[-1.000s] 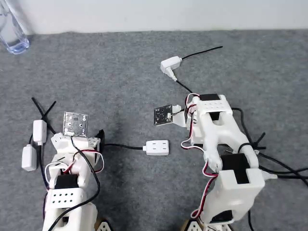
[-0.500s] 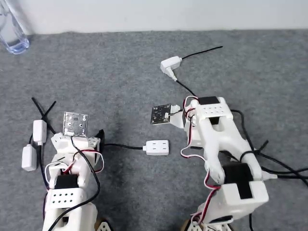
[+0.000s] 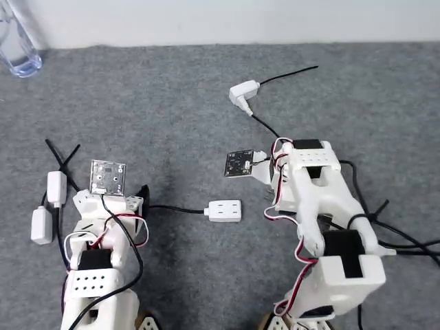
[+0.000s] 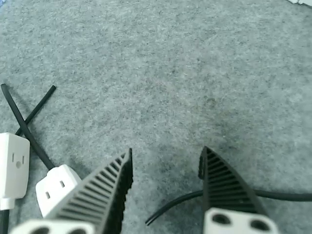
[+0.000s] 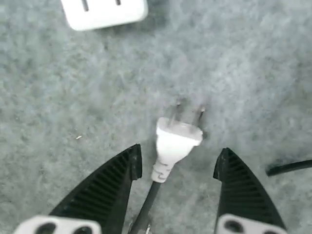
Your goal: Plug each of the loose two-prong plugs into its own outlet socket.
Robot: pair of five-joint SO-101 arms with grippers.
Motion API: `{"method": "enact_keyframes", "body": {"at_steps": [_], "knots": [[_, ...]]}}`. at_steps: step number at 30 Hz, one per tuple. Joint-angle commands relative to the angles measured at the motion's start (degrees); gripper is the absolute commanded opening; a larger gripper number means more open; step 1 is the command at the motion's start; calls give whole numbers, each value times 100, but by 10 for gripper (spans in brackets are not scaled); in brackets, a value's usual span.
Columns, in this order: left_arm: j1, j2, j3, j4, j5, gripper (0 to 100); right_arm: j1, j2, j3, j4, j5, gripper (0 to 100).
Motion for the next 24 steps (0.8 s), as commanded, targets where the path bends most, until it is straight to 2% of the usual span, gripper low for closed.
{"method": "enact_keyframes", "body": {"at_steps": [1,7,11,24], "knots": [[44,-70,-40,-149,-62,210,22,31,-44,-215,53,237],[44,-70,-40,-149,-62,210,-75,207,-35,-488,44,235],[44,-70,-40,-149,-62,210,-303,356,-62,-593,35,196],[44,-70,-40,-149,-62,210,-435,347,-70,-637,-158,214]]}}
